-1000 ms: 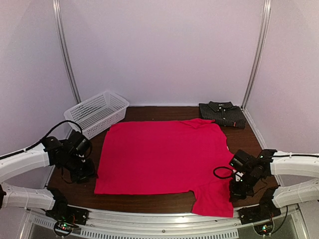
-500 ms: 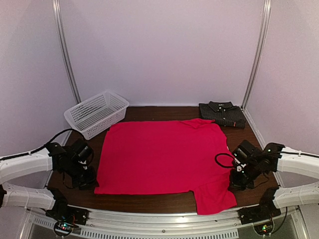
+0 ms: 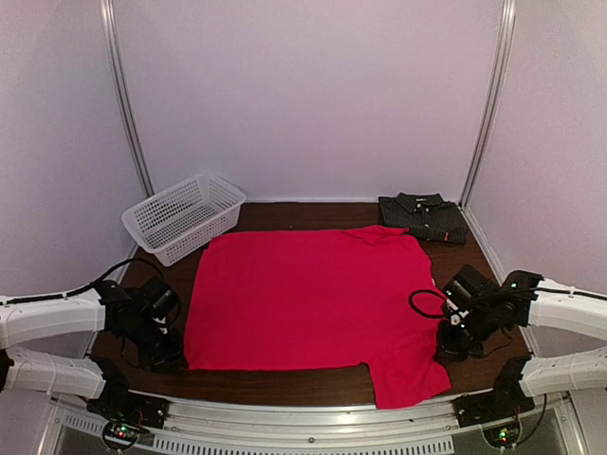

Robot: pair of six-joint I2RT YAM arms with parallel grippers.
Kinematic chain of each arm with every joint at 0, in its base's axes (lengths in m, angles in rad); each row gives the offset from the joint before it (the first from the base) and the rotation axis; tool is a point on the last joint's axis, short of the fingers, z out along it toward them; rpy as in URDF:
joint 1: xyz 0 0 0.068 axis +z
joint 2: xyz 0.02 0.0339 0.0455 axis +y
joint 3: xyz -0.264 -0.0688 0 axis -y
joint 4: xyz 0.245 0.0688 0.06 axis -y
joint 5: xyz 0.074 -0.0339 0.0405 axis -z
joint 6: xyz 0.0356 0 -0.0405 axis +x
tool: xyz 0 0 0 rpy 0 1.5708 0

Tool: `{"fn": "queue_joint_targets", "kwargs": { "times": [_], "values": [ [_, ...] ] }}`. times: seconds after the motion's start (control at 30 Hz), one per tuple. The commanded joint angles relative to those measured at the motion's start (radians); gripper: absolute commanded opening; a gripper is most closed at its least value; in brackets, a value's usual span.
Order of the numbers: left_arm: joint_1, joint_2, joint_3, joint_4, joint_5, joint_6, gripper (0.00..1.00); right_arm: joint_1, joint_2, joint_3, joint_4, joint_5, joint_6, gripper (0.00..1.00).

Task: Fold and stack the mixed laundry pile
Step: Pick up the flattened T-shirt from the center of the board, then fold the flattened T-shirt at the center of the board.

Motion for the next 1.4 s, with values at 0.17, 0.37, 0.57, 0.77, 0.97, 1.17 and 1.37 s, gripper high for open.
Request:
{"fn": "queue_joint_targets", "kwargs": {
  "times": [0.17,0.37,0.57,0.77,0.97,1.17,1.37],
  "values": [
    [-0.005,0.013,-0.023,0.037,-0.005,-0.026,0.19,0.005,-0.023,0.024,-0.009,0.024,-0.007,0.00],
    [-0.004,-0.025,0.030,-0.006,-0.036,-0.028,0.00,0.005,-0.054,0.043,-0.031,0.023,0.003,0.00],
    [-0.004,-0.058,0.103,-0.061,-0.012,-0.038,0.00,0.005,-0.077,0.109,-0.041,0.004,-0.001,0.00],
    [0.042,-0.032,0.221,-0.119,-0.025,-0.011,0.00,-0.031,-0.080,0.187,-0.063,0.011,-0.004,0.00],
    [0.119,0.045,0.301,-0.107,-0.022,0.061,0.00,-0.152,-0.015,0.254,-0.045,-0.009,-0.095,0.00],
    [0.206,0.093,0.351,-0.114,-0.022,0.128,0.00,-0.277,0.105,0.347,-0.018,-0.052,-0.216,0.00],
    [0.241,0.194,0.392,-0.053,0.000,0.186,0.00,-0.378,0.234,0.440,0.012,-0.090,-0.312,0.00]
  ]
}}
